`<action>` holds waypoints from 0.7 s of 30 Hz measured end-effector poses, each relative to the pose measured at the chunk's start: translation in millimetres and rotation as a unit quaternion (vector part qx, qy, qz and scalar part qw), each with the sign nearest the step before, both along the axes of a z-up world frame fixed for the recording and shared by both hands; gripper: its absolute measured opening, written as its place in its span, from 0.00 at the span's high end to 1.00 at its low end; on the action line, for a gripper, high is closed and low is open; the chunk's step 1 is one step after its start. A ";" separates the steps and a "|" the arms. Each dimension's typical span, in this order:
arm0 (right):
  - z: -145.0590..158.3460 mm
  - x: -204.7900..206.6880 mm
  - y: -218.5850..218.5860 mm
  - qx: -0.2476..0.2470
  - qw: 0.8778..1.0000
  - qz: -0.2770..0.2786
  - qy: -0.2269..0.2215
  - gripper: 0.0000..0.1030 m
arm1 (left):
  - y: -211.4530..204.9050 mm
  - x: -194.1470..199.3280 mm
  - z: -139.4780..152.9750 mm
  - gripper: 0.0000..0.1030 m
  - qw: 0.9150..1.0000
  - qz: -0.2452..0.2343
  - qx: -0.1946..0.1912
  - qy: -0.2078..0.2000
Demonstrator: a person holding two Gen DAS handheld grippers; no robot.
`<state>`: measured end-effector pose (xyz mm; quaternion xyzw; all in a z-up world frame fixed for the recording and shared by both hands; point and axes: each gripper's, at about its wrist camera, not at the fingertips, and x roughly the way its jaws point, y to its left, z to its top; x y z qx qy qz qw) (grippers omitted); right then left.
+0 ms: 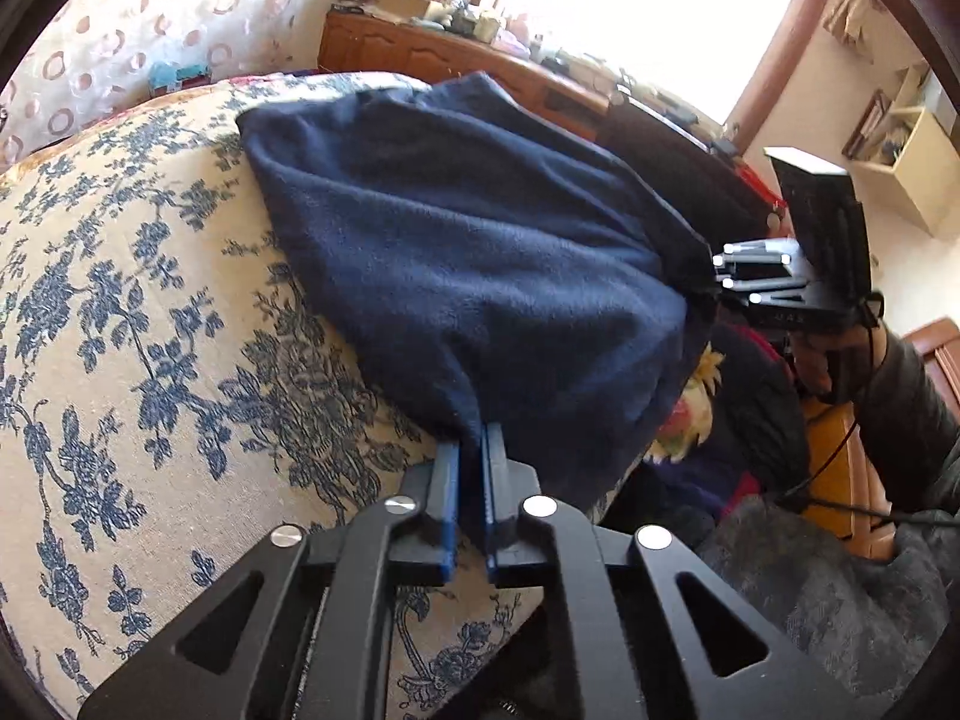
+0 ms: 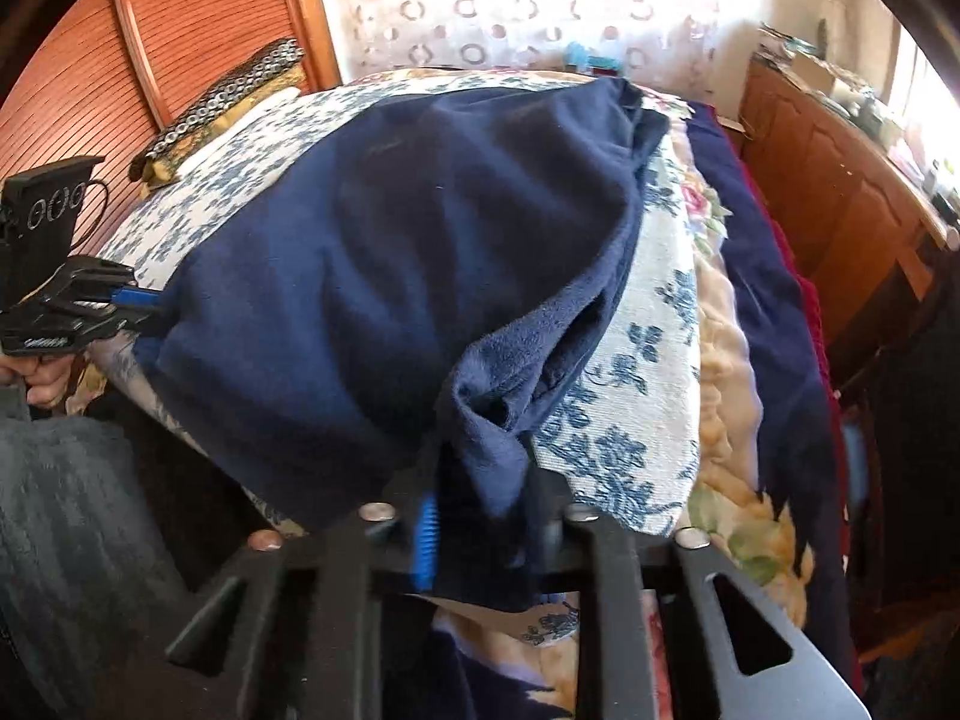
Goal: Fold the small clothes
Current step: 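Grasp the shirt bundle with the left gripper while the right gripper grasps it too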
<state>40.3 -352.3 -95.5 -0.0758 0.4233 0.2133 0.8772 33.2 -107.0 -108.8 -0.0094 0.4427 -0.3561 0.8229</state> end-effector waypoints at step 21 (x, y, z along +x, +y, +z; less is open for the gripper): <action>93.7 181.2 -28.7 0.091 0.984 -0.096 -0.117 0.88 | 7.9 196.4 73.5 0.95 0.990 0.125 -0.006 -0.067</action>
